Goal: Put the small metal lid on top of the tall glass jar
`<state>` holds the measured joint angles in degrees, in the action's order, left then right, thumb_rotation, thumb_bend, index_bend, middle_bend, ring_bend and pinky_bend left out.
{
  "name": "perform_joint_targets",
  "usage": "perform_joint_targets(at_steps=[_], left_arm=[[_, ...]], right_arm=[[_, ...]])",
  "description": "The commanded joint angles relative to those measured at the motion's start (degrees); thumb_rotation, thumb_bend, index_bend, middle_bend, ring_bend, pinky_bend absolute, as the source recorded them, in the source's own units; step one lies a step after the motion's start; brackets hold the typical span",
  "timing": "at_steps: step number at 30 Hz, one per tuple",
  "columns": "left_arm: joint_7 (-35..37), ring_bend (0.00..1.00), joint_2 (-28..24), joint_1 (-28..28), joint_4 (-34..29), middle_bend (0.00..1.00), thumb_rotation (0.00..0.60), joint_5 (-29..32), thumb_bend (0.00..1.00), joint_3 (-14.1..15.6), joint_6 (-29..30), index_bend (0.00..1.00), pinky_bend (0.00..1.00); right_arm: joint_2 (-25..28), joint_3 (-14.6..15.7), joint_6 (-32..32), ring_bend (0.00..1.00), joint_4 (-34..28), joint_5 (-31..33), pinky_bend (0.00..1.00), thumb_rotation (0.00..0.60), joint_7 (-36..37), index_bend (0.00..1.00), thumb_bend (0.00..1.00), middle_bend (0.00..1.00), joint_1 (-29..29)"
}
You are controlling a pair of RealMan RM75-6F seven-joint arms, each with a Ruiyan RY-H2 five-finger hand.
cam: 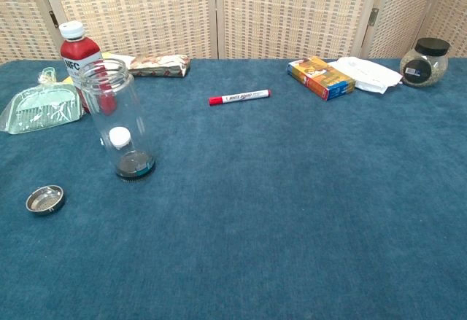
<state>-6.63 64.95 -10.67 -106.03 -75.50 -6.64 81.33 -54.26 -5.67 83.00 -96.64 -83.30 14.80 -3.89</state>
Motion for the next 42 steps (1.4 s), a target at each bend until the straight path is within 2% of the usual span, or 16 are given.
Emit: perform_joint_targets(at_steps=[1, 14, 16, 20, 22, 30, 33, 38, 42], left_arm=[[0.1, 0.27, 0.0, 0.0, 0.1, 0.26, 0.6, -0.1, 0.46, 0.0, 0.0, 0.25, 0.42], [2.6, 0.28, -0.9, -1.3, 1.5, 0.26, 0.6, -1.8, 0.46, 0.2, -2.6, 0.25, 0.42], [3.0, 0.29, -1.0, -1.8, 1.8, 0.26, 0.6, -1.8, 0.46, 0.1, -3.7, 0.25, 0.42], [3.4, 0.38, -0.9, -2.8, 2.5, 0.29, 0.6, -1.8, 0.46, -0.2, -5.0, 0.25, 0.47], [3.6, 0.44, -0.8, -3.4, 3.0, 0.34, 0.6, -1.6, 0.46, -0.4, -5.8, 0.26, 0.55], [5.4, 0.71, -0.1, -6.3, 6.5, 0.67, 0.6, -0.9, 0.46, -0.5, -10.9, 0.35, 0.88], [5.1, 0.8, 0.2, -7.5, 7.3, 0.79, 0.6, -0.2, 0.46, -0.4, -13.0, 0.42, 0.99], [3.8, 0.87, 0.6, -9.3, 8.0, 0.89, 0.6, 1.5, 0.46, -0.1, -16.7, 0.46, 1.0], [2.3, 0.91, 0.6, -10.6, 8.1, 0.93, 0.6, 3.6, 0.41, 0.4, -19.8, 0.46, 1.0]], right_arm=[[0.1, -0.1, 0.2, 0.22, -0.1, 0.0, 0.33, 0.6, -0.1, 0.26, 0.23, 0.34, 0.1], [1.2, -0.6, 1.1, 0.22, -0.8, 0.8, 0.33, 0.6, -0.4, 0.26, 0.23, 0.34, 0.5], [1.3, -0.7, 1.1, 0.22, -0.9, 0.9, 0.33, 0.6, -0.4, 0.26, 0.23, 0.34, 0.5], [1.4, -0.7, 0.8, 0.22, -0.9, 1.1, 0.33, 0.6, -0.5, 0.26, 0.23, 0.34, 0.4], [1.4, -0.7, 0.9, 0.22, -0.9, 1.0, 0.33, 0.6, -0.4, 0.26, 0.23, 0.34, 0.5], [1.5, -0.7, 1.1, 0.22, -0.7, 1.1, 0.33, 0.6, -0.2, 0.26, 0.23, 0.34, 0.7], [1.5, -0.6, 1.2, 0.22, -0.6, 1.0, 0.33, 0.6, -0.1, 0.26, 0.23, 0.34, 0.8], [1.4, -0.5, 1.3, 0.22, -0.5, 1.0, 0.33, 0.6, -0.1, 0.26, 0.23, 0.34, 0.9], [1.4, -0.5, 1.3, 0.22, -0.6, 1.2, 0.33, 0.6, -0.3, 0.26, 0.23, 0.34, 1.0]])
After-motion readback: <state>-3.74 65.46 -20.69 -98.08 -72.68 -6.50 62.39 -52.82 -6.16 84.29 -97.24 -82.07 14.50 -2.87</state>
